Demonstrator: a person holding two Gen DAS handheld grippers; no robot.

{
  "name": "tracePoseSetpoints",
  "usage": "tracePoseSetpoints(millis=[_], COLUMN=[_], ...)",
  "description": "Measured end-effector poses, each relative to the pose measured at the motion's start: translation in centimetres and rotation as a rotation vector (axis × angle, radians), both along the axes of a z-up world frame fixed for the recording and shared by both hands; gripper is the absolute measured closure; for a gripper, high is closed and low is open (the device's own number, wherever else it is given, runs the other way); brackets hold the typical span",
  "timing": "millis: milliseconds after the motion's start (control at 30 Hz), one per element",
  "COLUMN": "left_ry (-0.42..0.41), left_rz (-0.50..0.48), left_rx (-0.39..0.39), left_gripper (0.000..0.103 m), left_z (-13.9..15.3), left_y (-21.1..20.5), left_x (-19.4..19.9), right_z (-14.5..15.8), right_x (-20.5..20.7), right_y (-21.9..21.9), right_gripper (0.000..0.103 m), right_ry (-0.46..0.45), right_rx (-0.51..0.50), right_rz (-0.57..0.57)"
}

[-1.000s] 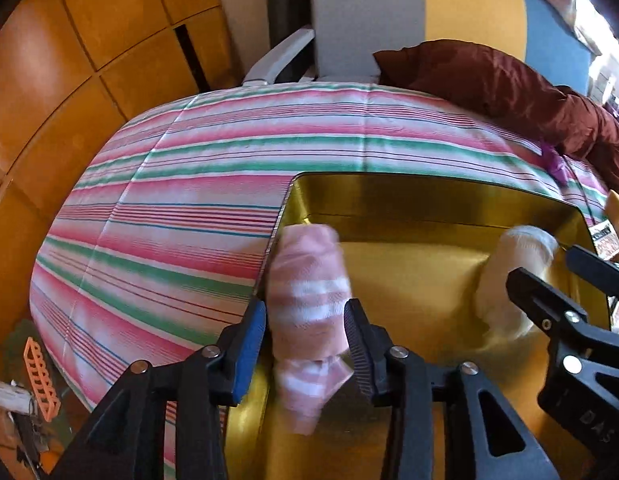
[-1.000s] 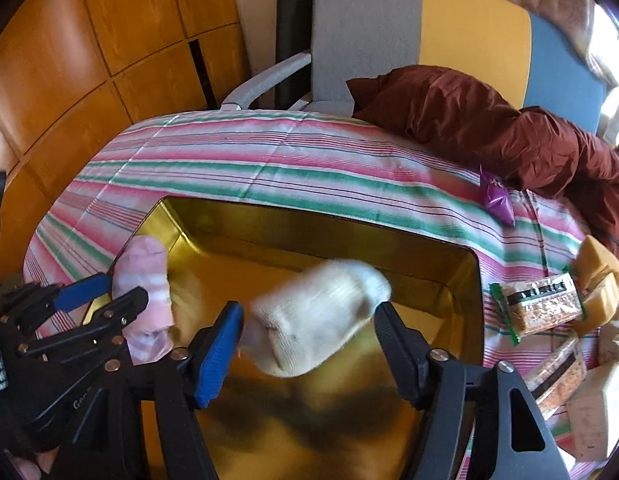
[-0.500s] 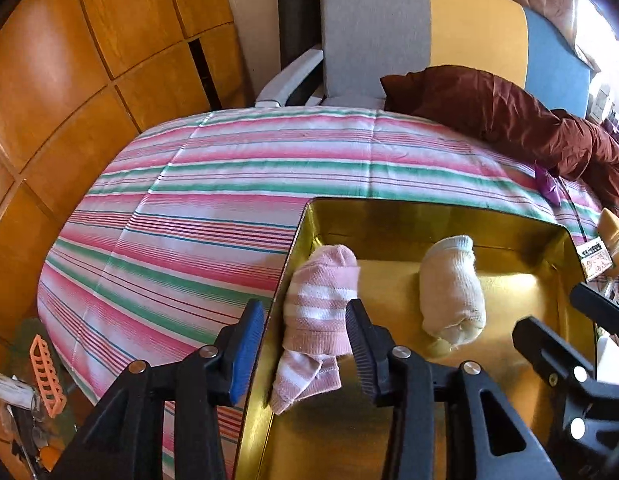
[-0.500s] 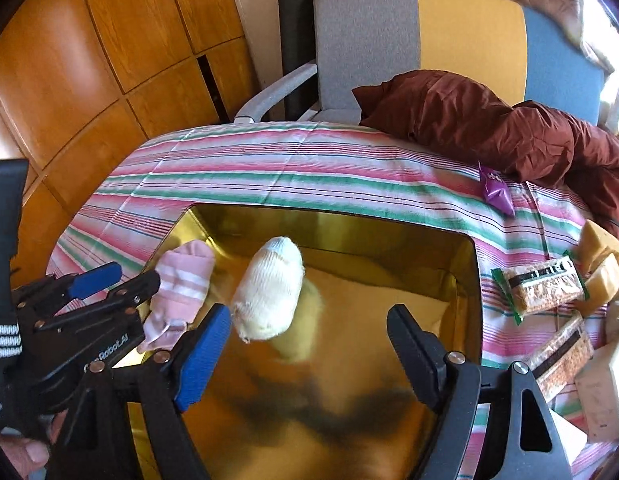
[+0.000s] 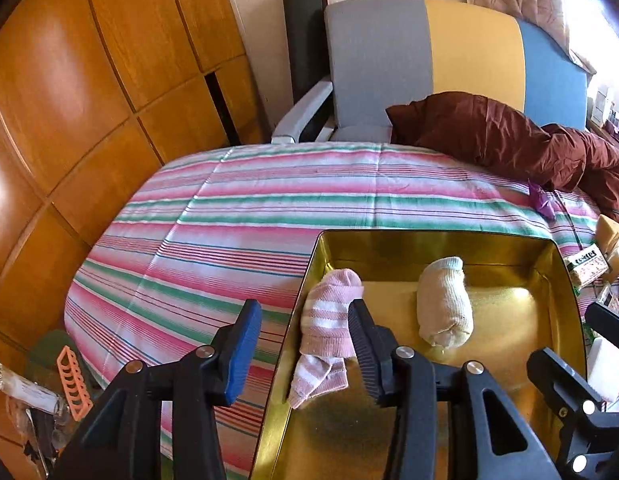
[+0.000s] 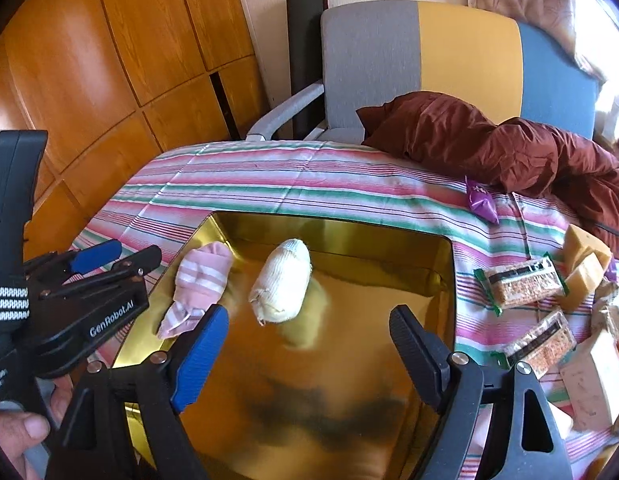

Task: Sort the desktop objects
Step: 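Open both tools to drop the socks into the gold tray, then move both tools back to the pile of items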

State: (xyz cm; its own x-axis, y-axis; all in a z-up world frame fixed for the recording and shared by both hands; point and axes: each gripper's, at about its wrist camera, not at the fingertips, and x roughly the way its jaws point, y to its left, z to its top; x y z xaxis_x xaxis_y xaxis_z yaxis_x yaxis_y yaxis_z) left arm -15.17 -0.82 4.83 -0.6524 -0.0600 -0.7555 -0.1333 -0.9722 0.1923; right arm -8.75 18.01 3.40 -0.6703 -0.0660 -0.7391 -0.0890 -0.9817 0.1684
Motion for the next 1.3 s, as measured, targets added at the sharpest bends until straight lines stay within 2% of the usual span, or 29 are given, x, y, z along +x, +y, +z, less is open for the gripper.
tracePoseSetpoints(millis=[233, 633, 967, 1200, 1300], left_ry=[0.020, 0.017, -0.043, -0.104, -0.136], left_rz=[-0.027, -0.121, -0.202, -0.328, -0.386], left_rx=[-0.007, -0.008, 0.086, 0.201, 0.224], left_gripper=[0.056, 0.056, 0.056, 0.055, 0.055], left_z=[0.9, 1.4, 0.9, 0.2, -0.3], left_y=[1.2, 6.0, 9.8, 13.4, 15.3], left_x=[1.8, 5.8, 9.7, 12.4, 13.4], right_z=[0.9, 0.8, -0.2, -1.3, -1.9], right_x=[2.5, 7.9, 14.9, 20.1, 21.9], right_y=[1.7, 7.8, 14.7, 19.7, 21.7], right_gripper=[0.019, 0.017, 0.015, 0.014, 0.010], right_ry=[0.032, 0.060, 0.073, 0.041, 0.021], right_rx=[-0.009, -0.029, -0.056, 0.027, 0.066], right_rz=[-0.033, -0.178, -0.373, -0.540, -0.609])
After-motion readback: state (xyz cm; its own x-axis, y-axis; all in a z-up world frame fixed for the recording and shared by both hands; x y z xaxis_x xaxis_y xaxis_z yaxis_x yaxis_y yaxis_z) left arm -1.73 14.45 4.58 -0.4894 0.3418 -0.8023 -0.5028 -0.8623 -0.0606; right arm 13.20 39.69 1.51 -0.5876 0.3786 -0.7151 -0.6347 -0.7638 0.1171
